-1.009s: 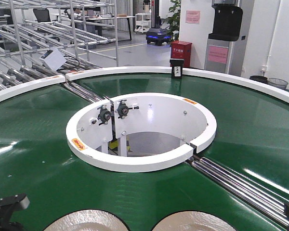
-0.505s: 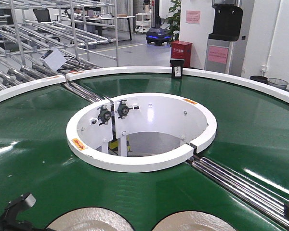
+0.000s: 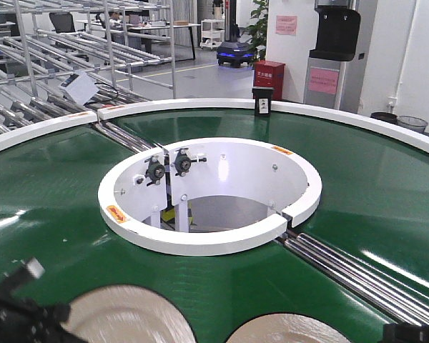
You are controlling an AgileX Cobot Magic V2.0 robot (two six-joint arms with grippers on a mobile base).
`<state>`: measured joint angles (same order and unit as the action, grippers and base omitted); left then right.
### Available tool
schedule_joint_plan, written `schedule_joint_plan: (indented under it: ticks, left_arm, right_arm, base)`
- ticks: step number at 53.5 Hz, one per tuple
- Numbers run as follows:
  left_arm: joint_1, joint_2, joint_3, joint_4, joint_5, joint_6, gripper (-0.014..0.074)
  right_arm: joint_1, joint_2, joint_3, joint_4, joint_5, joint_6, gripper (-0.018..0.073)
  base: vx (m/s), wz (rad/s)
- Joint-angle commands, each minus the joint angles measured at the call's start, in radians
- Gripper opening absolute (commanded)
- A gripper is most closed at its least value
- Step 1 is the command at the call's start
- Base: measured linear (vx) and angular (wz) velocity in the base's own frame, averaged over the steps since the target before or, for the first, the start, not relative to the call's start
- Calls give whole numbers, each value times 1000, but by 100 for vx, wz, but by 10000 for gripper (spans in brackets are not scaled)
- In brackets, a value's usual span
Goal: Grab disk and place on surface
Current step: 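Close left and right grippers on the rims of the two beige plates, then lift both plates off the conveyor, holding them upright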
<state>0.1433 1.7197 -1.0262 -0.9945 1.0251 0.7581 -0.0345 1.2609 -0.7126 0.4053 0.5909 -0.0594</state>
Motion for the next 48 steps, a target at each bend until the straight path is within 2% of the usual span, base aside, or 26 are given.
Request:
schedule_joint_plan:
  ticks: [1,6,10,13,17,21,27,32,37,43,46,47,48]
  left_arm:
    - [35,-102,-92,-101,64,-79,-5]
    - [48,-130,-139,-101,62,-113,-5]
    - [47,-139,-172,-107,61,-114,-5]
    - [47,-140,-189,-112,63,-121,-5]
    - [47,-143,-198,-116,63,-129,-5]
    - [47,-143,-198,-119,63,-132,-5]
    - [47,-143,-198,-119,64,-136,-5]
    - [47,-143,-198,-119,65,-136,-5]
    - [47,-143,-198,-119,68,-136,-5]
    - [47,-143,-198,-117,70,-131,-5]
    - [47,-143,-198,-117,77,-128,-5]
    - [47,-143,-198,-118,77,-127,-5]
    - [47,-143,-198,-118,77,-127,-5]
  right_arm:
    - [-63,74,-43,174,1,-142,514]
    - [-112,164,-44,384,41,-365,501]
    - [-122,224,-44,534,86,-552,500]
    - [-117,265,-44,616,123,-665,497]
    - [-101,315,-44,707,163,-758,494]
    - [-74,367,-44,757,170,-784,491]
    - [-24,430,-44,770,175,-786,485]
    - [9,447,-45,775,178,-797,442]
    - [25,448,-46,779,187,-791,330]
    - [16,443,-47,777,236,-756,123]
    - [5,436,-47,779,263,-756,20]
    - [-29,405,-47,780,307,-726,-14]
    - [-37,398,-47,780,315,-720,-14]
  base:
    - [0,0]
    - [0,0]
    - [0,0]
    - [0,0]
    - [0,0]
    - [0,0]
    - [0,0]
    - [0,0]
    - [0,0]
    - [0,0]
    - [0,0]
    - [0,0]
    - [0,0]
